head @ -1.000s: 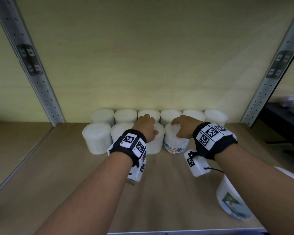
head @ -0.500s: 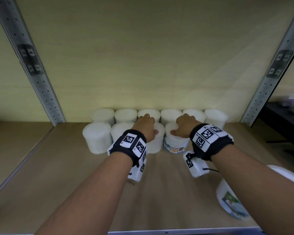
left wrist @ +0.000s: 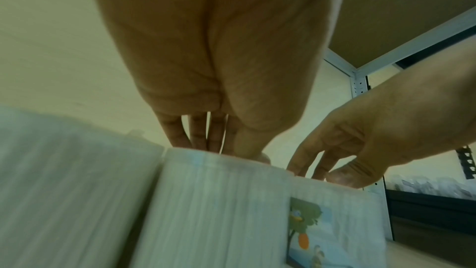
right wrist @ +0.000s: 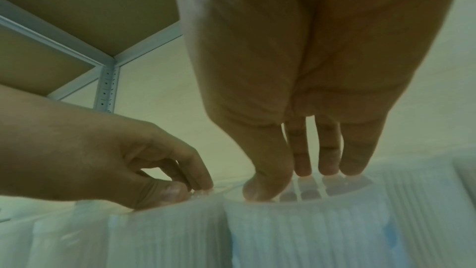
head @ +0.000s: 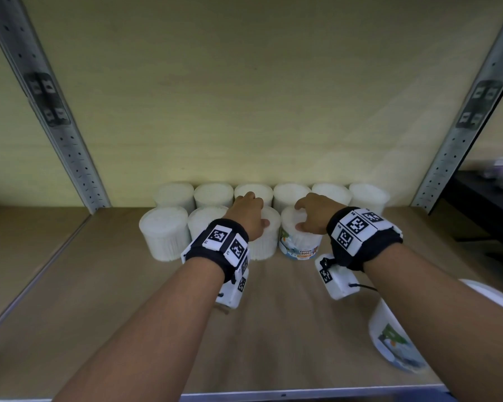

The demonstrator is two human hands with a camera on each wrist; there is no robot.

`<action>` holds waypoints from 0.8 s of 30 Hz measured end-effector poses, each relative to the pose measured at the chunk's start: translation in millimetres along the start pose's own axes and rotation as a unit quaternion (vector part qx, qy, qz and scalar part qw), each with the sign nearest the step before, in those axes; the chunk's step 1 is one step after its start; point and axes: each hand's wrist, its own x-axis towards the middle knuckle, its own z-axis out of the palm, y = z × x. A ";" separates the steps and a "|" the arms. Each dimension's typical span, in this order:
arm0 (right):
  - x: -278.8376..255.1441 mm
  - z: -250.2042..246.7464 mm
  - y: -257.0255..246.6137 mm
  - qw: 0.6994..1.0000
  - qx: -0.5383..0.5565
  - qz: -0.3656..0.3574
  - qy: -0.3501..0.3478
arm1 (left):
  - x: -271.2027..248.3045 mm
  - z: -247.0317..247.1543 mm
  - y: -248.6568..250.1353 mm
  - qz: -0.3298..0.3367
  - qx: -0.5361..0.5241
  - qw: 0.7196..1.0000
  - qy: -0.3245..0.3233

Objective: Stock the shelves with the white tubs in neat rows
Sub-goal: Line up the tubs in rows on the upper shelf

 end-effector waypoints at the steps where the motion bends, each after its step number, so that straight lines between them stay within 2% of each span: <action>1: 0.0 0.2 0.1 1.000 -0.002 -0.001 0.001 | 0.0 -0.1 0.2 0.000 0.000 1.000 -0.001; 7: 1.6 -0.2 1.5 1.000 0.003 -0.003 0.003 | -0.2 -3.1 1.2 -0.006 -0.007 1.000 -0.010; 19: 4.6 -0.7 0.8 1.000 -0.017 -0.003 0.004 | -8.6 -21.5 3.8 0.044 -0.063 0.993 -0.092; 21: 5.1 -1.1 0.7 1.000 -0.018 -0.004 0.003 | -9.4 -20.5 4.8 0.036 -0.074 0.994 -0.077; 24: 5.9 -1.3 0.8 1.000 -0.019 -0.007 0.003 | -8.1 -13.4 5.2 0.001 -0.045 0.999 -0.006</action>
